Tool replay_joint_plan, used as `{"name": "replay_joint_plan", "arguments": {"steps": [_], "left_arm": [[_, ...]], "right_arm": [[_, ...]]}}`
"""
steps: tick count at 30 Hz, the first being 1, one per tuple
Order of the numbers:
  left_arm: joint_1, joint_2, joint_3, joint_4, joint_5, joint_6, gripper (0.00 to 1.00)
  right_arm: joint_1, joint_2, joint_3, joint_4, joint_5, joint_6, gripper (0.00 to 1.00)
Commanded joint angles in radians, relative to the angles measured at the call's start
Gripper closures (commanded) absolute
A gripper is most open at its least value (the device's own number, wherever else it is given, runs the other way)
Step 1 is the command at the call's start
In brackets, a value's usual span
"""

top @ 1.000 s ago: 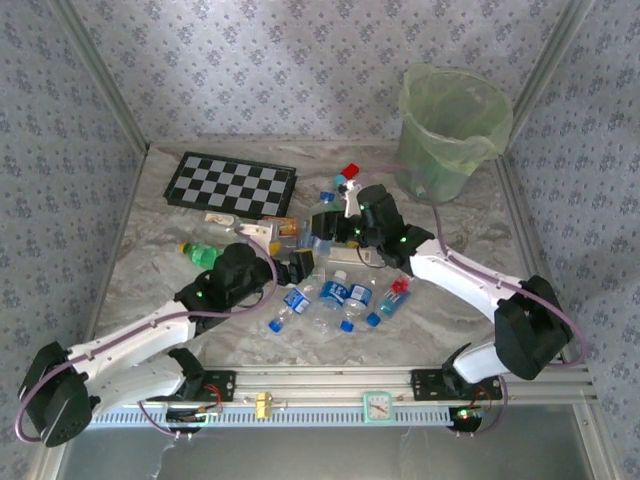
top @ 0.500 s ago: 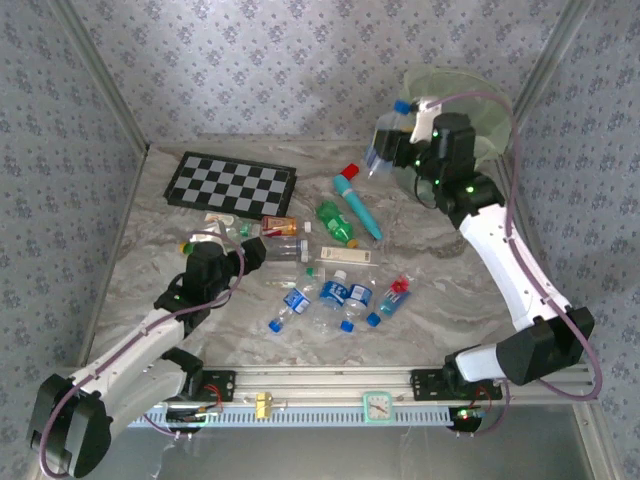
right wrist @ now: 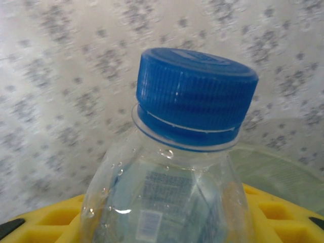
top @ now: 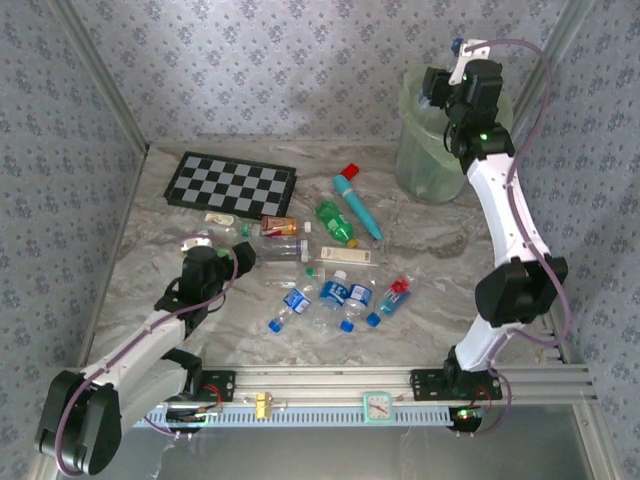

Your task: Put the plastic bottles in the bin

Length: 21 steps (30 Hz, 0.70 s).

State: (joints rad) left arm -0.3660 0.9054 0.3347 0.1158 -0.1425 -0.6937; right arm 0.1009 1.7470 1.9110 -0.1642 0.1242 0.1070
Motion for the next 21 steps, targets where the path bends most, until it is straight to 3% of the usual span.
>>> {"name": "replay_joint_plan", "arguments": {"steps": [1,7,15,21], "left_arm": [[0.008,-0.004,0.004,0.032,0.011,-0.012,0.00],[0.018,-0.021,0.009,-0.006,-0.016,-0.019,0.00],[0.029,-0.048,0.004,-0.044,-0.020,-0.018,0.00],[0.039,-0.073,-0.003,-0.065,-0.013,-0.020,0.00]], "right_arm": [[-0.037,0.092,0.138,0.027,0.085,-0.016,0.51],[-0.059,0.280,0.330,-0.129,0.063,0.041,0.51],[-0.047,0.385,0.348,-0.207,0.051,0.085,0.50],[-0.038,0.423,0.352,-0.249,0.068,0.093,0.41]]}}
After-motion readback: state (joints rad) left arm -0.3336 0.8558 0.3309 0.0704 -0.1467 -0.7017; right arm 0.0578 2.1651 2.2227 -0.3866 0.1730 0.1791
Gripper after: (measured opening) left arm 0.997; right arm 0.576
